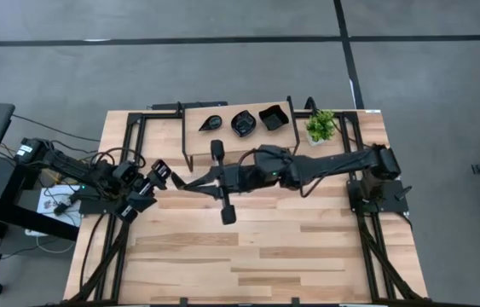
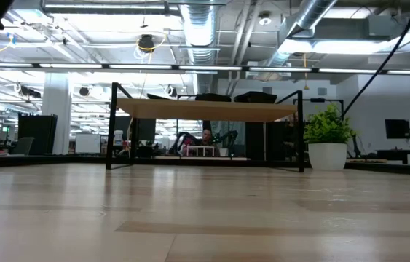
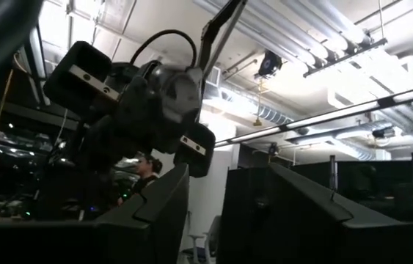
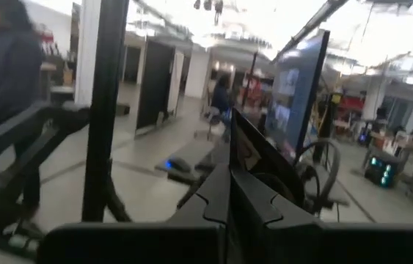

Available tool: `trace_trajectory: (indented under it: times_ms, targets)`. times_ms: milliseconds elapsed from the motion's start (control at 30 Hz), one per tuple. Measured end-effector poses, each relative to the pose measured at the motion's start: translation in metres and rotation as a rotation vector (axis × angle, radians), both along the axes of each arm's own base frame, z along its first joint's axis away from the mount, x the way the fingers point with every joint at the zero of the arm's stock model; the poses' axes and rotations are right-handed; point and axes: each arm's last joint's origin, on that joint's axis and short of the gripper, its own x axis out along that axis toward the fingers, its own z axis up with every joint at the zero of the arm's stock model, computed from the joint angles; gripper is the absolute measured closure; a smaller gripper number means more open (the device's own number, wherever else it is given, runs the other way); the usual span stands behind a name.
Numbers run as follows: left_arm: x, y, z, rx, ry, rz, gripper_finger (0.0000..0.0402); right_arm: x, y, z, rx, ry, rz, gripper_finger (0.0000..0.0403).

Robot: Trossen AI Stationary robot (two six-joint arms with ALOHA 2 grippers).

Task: Pick & Place Mini shaped plates
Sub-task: Stack the black drop shaped plate on the black drop shaped plate on the shelf

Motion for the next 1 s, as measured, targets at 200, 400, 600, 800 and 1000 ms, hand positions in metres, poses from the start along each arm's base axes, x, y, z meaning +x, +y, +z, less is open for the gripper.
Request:
trace_trajectory:
  times_ms: [200,400,600,800,1000]
  targets:
    - [0.0,0.0,0.001,-0.064,0.023,-0.057,0.0215,-0.017,-0.005,0.001,-0.026,0.182,-0.051,0.0401]
    - [0.0,0.0,0.0,-0.089,0.036,-0.074,0.0215,-0.028,-0.008,-0.016,-0.075,0.426,-0.136,0.0401]
    - [0.005,0.001,-0.005,-0.127,0.121,0.007,0.0215,-0.035,-0.005,-0.04,-0.143,0.662,-0.18,0.0401]
    - [0.022,-0.003,-0.016,-0.063,0.4,0.086,0.0215,-0.036,0.005,-0.059,-0.169,0.8,-0.176,0.0401]
    - [0.035,-0.007,-0.001,0.084,0.618,0.142,0.0215,-0.033,0.016,-0.075,-0.205,0.873,-0.154,0.0401]
